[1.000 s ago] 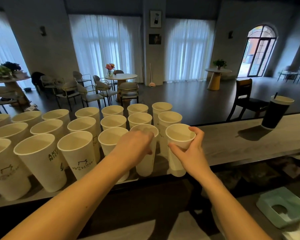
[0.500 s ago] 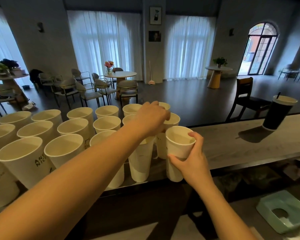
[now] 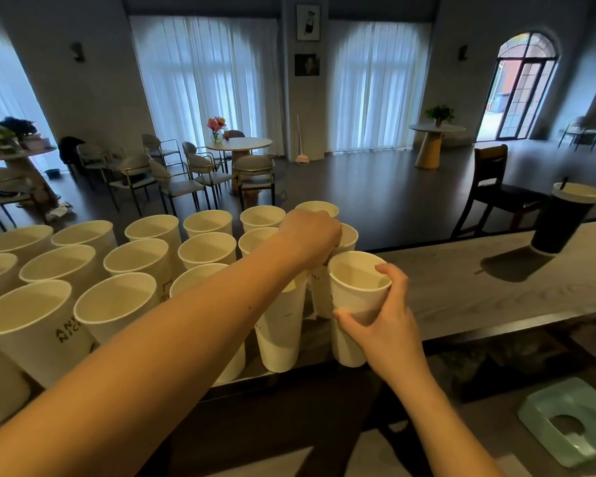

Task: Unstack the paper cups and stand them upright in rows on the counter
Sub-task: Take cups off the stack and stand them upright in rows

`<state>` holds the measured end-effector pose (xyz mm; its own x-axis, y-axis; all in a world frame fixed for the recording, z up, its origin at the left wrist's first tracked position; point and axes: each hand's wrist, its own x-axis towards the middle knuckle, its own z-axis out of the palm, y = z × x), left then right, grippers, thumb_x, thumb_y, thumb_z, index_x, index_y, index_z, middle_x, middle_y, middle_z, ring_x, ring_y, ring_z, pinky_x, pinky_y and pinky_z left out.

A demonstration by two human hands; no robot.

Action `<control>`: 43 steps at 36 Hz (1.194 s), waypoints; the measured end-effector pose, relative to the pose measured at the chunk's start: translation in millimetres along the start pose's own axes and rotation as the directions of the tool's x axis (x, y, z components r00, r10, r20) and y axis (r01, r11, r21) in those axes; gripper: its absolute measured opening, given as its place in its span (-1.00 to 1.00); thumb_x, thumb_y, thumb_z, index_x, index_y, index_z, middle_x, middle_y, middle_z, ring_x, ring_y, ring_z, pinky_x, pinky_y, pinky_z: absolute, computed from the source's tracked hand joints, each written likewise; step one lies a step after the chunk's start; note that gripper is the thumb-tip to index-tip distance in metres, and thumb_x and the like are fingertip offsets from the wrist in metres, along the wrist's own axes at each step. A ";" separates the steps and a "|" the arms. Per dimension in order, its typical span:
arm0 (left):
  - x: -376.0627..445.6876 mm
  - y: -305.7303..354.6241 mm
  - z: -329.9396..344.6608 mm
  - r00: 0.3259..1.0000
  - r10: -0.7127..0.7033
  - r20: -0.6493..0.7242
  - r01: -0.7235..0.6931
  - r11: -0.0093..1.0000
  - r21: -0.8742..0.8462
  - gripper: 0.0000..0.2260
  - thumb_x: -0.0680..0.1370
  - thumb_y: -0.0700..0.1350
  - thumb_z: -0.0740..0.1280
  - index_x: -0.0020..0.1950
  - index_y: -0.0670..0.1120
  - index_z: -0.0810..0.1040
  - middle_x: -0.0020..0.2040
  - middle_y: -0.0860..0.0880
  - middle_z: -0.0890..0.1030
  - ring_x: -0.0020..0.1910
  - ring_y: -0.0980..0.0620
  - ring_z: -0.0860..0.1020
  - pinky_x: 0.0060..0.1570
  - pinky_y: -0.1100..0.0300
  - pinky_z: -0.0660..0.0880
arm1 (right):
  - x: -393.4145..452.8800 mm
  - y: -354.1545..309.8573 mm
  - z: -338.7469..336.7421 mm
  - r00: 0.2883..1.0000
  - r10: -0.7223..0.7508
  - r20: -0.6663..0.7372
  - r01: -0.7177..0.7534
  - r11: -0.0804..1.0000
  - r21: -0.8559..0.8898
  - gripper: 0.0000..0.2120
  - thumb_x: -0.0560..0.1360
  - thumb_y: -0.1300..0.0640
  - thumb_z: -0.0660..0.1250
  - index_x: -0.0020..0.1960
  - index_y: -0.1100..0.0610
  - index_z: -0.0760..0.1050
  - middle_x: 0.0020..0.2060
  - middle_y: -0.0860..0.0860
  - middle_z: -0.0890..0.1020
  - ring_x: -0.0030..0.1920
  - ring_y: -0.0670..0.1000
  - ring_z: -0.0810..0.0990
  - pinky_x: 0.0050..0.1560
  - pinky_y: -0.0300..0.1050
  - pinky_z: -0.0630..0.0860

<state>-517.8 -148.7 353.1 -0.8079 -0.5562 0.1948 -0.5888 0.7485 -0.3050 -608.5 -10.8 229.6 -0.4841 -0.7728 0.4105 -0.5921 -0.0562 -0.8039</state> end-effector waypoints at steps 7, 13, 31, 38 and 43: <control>2.7 -3.0 4.2 1.000 -0.002 -0.017 0.001 1.000 -0.017 -0.77 0.55 -0.04 0.38 0.19 -0.04 0.61 0.06 -0.07 0.63 -0.06 -0.03 0.62 -0.08 0.12 0.53 | -0.4 -2.3 -0.3 1.000 -0.001 0.003 0.001 1.000 -0.004 -0.08 0.35 -0.02 0.61 0.45 -0.21 0.04 0.37 -0.05 0.40 0.20 -0.06 0.44 0.08 -0.02 0.58; -18.3 -20.1 -23.6 0.984 -0.158 -0.081 0.138 0.967 -0.213 -0.69 0.55 0.10 0.33 0.24 0.01 0.56 0.10 -0.04 0.62 0.01 -0.06 0.59 0.02 -0.03 0.57 | 7.8 -4.0 0.3 1.000 0.004 0.015 -0.004 1.000 -0.003 -0.12 0.34 -0.03 0.61 0.43 -0.19 0.08 0.32 -0.05 0.45 0.18 0.01 0.51 0.00 -0.04 0.54; -126.2 2.8 6.2 0.992 -0.119 -0.030 0.114 0.987 -0.117 -0.70 0.52 0.06 0.37 0.21 0.03 0.46 0.07 0.00 0.65 0.08 0.00 0.59 0.23 0.09 0.35 | 12.3 -9.7 11.6 1.000 0.016 0.024 -0.016 1.000 -0.004 0.05 0.31 -0.03 0.64 0.48 -0.27 -0.05 0.43 0.01 0.36 0.33 0.11 0.45 0.21 0.21 0.54; -125.0 3.5 7.4 0.991 -0.129 -0.040 0.123 0.984 -0.131 -0.68 0.53 0.04 0.37 0.25 0.01 0.46 0.06 -0.03 0.66 0.09 -0.02 0.60 0.25 0.10 0.35 | 11.1 -15.1 9.2 0.998 0.050 0.032 -0.050 0.999 -0.005 0.17 0.29 -0.08 0.64 0.53 -0.31 -0.19 0.48 0.05 0.35 0.40 0.17 0.41 0.30 0.26 0.46; -125.2 2.6 4.1 0.990 -0.134 -0.031 0.128 0.981 -0.147 -0.58 0.50 0.09 0.39 0.31 0.02 0.44 0.11 -0.04 0.65 0.13 -0.04 0.58 0.25 0.08 0.38 | 12.3 -21.0 3.8 0.997 0.059 0.053 -0.056 0.998 -0.042 0.17 0.28 -0.11 0.64 0.57 -0.23 -0.15 0.51 0.02 0.30 0.44 0.14 0.37 0.33 0.18 0.43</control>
<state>-418.1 -78.6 324.1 -0.7220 -0.6402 0.2624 -0.6846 0.7159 -0.1371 -599.6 -21.5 249.9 -0.4830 -0.8073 0.3392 -0.5901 0.0139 -0.8072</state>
